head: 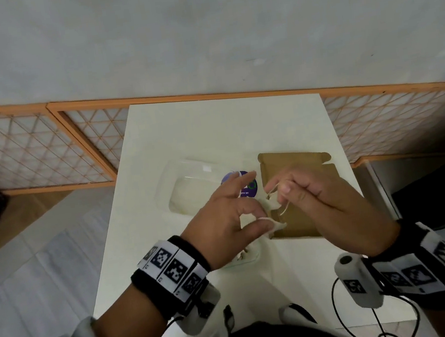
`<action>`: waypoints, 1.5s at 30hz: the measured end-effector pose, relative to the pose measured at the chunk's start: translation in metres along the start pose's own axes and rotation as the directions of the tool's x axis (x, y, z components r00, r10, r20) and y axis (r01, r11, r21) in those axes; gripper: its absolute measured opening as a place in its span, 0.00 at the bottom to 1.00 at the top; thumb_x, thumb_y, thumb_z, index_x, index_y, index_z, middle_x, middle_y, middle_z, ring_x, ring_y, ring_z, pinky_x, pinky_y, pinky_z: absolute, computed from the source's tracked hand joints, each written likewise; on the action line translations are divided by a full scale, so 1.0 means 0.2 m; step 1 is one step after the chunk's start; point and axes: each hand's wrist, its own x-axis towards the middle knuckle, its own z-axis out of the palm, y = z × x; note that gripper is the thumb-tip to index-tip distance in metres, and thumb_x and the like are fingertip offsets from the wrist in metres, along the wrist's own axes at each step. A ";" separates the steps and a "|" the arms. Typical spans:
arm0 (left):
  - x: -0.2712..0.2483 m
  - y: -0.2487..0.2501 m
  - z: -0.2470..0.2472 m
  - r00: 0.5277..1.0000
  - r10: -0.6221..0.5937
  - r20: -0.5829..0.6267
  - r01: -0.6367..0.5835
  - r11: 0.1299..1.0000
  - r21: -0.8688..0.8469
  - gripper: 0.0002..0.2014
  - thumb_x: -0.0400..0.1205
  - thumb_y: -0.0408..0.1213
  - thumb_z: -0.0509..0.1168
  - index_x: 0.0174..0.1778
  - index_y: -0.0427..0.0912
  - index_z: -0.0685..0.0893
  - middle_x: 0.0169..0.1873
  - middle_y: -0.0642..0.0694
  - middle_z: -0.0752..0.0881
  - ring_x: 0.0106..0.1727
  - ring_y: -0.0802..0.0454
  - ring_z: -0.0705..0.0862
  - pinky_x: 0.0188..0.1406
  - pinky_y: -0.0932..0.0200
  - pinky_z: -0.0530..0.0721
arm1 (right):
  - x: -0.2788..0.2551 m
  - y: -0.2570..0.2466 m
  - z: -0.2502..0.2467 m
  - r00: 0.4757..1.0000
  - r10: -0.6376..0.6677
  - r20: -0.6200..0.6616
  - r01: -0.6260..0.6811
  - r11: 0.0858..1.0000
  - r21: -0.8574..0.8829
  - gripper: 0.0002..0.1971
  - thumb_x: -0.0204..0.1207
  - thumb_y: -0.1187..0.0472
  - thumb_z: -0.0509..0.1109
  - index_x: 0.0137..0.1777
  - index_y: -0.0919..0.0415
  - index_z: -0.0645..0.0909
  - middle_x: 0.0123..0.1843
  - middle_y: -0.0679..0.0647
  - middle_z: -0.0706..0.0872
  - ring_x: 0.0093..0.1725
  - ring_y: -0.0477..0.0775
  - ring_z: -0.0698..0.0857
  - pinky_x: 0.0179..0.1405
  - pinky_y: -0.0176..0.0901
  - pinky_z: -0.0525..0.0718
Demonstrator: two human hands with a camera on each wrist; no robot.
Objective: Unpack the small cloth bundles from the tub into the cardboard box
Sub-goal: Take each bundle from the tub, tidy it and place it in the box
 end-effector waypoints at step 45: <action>-0.01 0.15 -0.20 0.990 -0.140 -0.036 0.117 0.924 -0.364 0.07 0.85 0.37 0.73 0.45 0.37 0.87 0.32 0.45 0.84 0.34 0.53 0.86 0.38 0.65 0.83 | -0.16 -0.03 -0.16 0.993 0.112 -0.035 -0.113 0.994 -0.008 0.09 0.84 0.63 0.73 0.43 0.51 0.83 0.35 0.46 0.84 0.31 0.44 0.79 0.30 0.28 0.74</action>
